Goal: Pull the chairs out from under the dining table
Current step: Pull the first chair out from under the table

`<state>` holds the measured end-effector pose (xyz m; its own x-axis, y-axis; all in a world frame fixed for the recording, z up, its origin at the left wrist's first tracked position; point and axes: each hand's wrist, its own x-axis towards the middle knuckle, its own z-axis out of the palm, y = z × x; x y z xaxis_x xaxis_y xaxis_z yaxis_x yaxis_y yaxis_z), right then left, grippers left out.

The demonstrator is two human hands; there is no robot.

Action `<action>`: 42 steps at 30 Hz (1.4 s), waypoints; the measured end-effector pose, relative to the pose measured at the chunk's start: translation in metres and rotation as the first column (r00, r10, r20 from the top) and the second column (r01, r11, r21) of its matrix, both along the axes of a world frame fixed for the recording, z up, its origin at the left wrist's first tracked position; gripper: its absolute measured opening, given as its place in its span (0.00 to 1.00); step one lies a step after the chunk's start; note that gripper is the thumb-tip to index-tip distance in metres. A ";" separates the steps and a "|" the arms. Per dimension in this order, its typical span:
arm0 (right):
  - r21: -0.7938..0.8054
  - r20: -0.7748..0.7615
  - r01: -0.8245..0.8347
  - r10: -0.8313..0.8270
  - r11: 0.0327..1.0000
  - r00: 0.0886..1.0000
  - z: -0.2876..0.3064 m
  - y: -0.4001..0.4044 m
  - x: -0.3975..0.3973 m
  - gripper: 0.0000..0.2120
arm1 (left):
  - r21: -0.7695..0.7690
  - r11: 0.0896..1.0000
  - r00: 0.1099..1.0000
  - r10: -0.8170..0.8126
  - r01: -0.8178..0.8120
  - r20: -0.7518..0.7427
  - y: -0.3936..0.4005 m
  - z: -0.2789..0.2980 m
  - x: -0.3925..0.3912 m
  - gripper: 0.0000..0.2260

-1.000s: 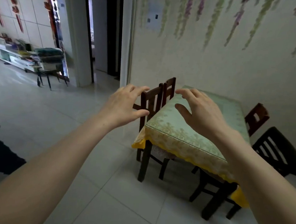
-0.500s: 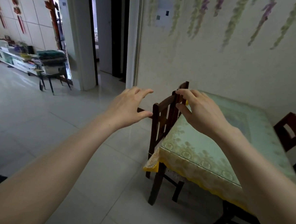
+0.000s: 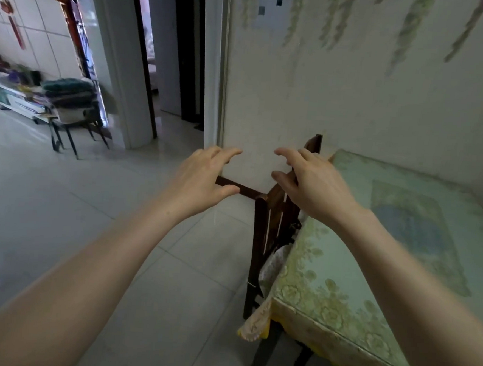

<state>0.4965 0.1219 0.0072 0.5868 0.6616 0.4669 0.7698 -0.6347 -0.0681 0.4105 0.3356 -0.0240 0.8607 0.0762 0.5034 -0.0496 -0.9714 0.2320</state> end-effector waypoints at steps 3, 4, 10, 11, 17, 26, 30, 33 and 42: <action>0.028 -0.009 0.049 -0.048 0.998 0.999 -0.012 0.027 0.031 0.21 | -0.002 0.999 0.999 -0.049 0.049 0.012 0.034 -0.011 0.040 0.30; 0.037 -0.018 0.068 -0.068 0.997 0.998 -0.018 0.037 0.042 0.21 | -0.004 0.998 0.998 -0.069 0.069 0.007 0.046 -0.015 0.054 0.29; 0.022 -0.058 0.213 -0.212 0.977 0.976 -0.054 0.103 0.099 0.21 | 0.022 0.984 0.982 -0.176 0.178 -0.072 0.124 -0.036 0.140 0.28; 0.012 -0.065 0.240 -0.239 0.971 0.969 -0.058 0.114 0.108 0.22 | 0.026 0.979 0.976 -0.197 0.201 -0.090 0.136 -0.038 0.155 0.27; -0.029 -0.123 0.407 -0.407 0.913 0.905 -0.083 0.159 0.164 0.23 | 0.076 0.928 0.920 -0.347 0.365 -0.181 0.179 -0.061 0.252 0.29; -0.040 -0.203 0.646 -0.639 0.763 0.742 -0.126 0.156 0.267 0.24 | 0.125 0.757 0.755 -0.594 0.641 -0.278 0.161 -0.103 0.429 0.30; -0.076 -0.250 0.726 -0.718 0.683 0.650 -0.129 0.151 0.312 0.25 | 0.124 0.649 0.648 -0.685 0.751 -0.334 0.146 -0.109 0.495 0.34; -0.097 -0.258 0.784 -0.776 0.613 0.575 -0.127 0.148 0.336 0.26 | 0.118 0.569 0.569 -0.740 0.814 -0.357 0.138 -0.108 0.537 0.36; -0.148 -0.299 0.950 -0.928 0.277 0.224 -0.150 0.164 0.358 0.29 | 0.105 0.223 0.246 -0.860 0.969 -0.447 0.106 -0.142 0.633 0.39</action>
<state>0.8548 0.2864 -0.1428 0.8621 -0.4783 0.1674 -0.4453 -0.8727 -0.2005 1.0433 0.4413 -0.1663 0.2905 -0.9543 0.0699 -0.9516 -0.2804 0.1262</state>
